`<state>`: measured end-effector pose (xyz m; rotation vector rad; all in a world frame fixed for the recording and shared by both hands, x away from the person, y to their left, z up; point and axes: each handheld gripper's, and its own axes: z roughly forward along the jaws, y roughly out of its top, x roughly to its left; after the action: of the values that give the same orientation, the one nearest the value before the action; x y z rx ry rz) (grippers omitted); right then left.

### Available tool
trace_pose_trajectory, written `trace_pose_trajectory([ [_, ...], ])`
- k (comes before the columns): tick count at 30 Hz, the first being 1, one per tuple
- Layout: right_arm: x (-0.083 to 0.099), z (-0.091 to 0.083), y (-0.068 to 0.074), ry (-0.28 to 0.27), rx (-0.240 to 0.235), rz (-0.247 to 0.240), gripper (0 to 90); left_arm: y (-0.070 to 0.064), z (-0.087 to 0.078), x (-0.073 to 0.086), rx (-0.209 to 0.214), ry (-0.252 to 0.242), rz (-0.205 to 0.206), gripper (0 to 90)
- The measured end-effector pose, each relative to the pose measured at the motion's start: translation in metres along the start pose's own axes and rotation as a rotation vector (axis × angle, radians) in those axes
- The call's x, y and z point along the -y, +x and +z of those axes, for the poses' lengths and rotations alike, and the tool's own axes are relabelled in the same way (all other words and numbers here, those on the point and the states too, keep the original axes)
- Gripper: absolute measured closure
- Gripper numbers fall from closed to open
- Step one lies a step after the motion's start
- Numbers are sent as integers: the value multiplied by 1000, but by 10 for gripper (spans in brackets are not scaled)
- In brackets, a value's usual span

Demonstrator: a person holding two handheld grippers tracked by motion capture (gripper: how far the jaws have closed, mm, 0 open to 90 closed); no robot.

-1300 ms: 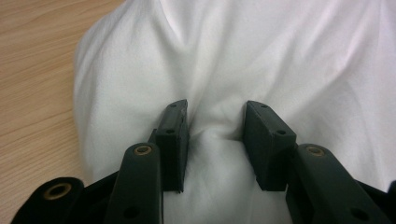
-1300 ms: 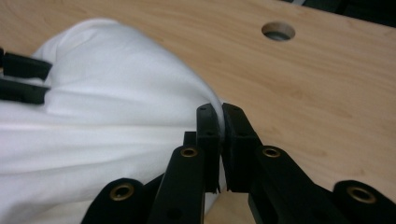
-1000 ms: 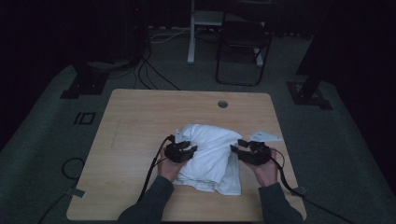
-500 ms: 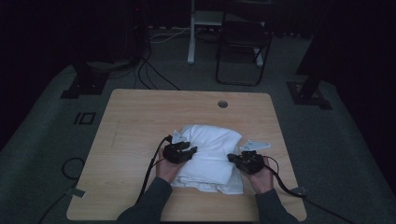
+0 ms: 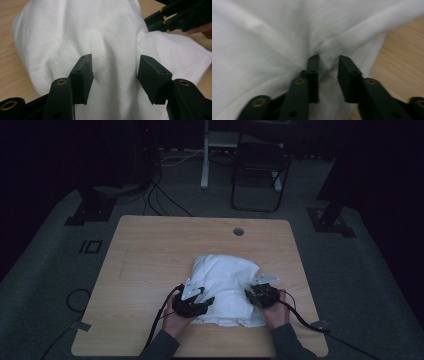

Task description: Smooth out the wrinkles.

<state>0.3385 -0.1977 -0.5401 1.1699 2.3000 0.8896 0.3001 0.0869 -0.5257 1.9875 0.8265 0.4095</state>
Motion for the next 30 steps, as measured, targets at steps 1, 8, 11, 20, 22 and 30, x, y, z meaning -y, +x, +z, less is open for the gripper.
trace_pose_trajectory([
  [1,0,0,0,0,0,0,637,0,-1,0,2,-7,-7,451],
  [8,-3,-43,17,-213,-194,-11,484,1,-7,-7,49,-41,-30,449],
  [11,-1,-32,24,-150,-203,-60,706,-1,-6,-9,57,-46,-20,448],
  [20,9,-42,17,-96,-105,-96,882,1,-5,-6,56,-46,-36,431],
  [22,13,-19,19,-59,-97,-83,860,0,-4,-4,56,-28,-30,432],
  [30,3,8,27,-47,-67,-94,829,6,9,-2,-37,11,-16,434],
])
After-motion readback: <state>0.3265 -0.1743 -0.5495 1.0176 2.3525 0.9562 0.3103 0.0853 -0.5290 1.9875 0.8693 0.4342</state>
